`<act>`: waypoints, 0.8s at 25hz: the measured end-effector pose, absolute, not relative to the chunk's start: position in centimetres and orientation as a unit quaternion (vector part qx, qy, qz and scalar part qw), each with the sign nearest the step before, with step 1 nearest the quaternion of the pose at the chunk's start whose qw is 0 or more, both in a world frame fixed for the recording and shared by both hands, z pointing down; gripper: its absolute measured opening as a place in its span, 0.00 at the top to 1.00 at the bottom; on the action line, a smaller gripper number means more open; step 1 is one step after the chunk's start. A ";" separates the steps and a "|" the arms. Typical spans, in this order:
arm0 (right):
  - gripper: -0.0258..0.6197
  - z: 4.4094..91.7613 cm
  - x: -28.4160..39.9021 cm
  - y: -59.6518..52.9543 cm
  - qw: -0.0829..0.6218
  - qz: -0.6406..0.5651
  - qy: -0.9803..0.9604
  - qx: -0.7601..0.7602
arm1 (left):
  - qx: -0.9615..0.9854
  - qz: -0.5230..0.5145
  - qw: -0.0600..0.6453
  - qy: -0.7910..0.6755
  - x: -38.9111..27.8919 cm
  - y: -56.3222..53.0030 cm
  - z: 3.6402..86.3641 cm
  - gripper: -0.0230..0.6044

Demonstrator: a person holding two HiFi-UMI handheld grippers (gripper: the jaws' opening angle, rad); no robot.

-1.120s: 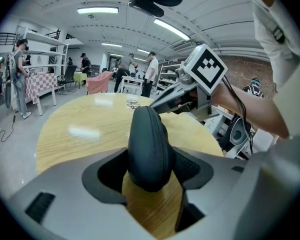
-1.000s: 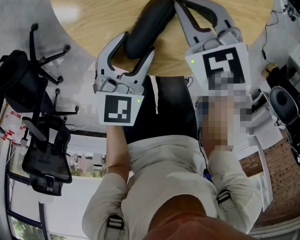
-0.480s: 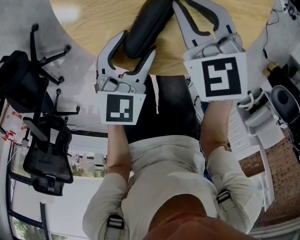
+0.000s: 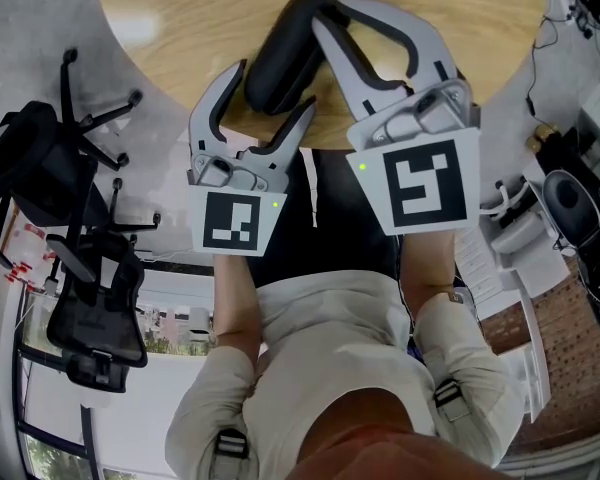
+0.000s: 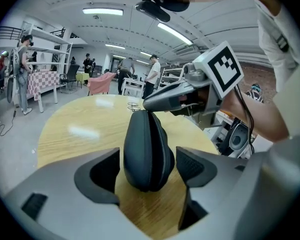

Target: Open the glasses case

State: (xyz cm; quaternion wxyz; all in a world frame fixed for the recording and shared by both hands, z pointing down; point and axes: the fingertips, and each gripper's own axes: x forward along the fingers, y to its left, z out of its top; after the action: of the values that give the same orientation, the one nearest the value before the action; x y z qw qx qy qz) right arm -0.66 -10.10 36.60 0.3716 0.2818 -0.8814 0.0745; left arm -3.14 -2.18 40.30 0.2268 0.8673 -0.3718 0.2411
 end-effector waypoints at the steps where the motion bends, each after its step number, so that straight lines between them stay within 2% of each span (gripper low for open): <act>1: 0.86 36.6 -0.7 -10.1 0.370 0.073 -0.882 0.281 | 0.869 0.244 0.222 -0.370 -3.2 -2.2 40.0 0.40; 9: 0.89 36.8 -1.1 -10.0 0.373 0.066 -0.885 0.272 | 0.854 0.240 0.228 -0.402 -5.2 -2.8 36.8 0.40; 20: 0.89 36.8 -1.0 -10.0 0.367 0.070 -0.889 0.265 | 0.848 0.272 0.183 -0.417 -6.0 -5.6 37.1 0.40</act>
State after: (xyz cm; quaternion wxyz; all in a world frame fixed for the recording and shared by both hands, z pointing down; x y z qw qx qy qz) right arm -0.96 -9.99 36.81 0.3673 0.2653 -0.8887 0.0697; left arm -5.99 -5.63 37.13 0.1835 0.8477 -0.4169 0.2718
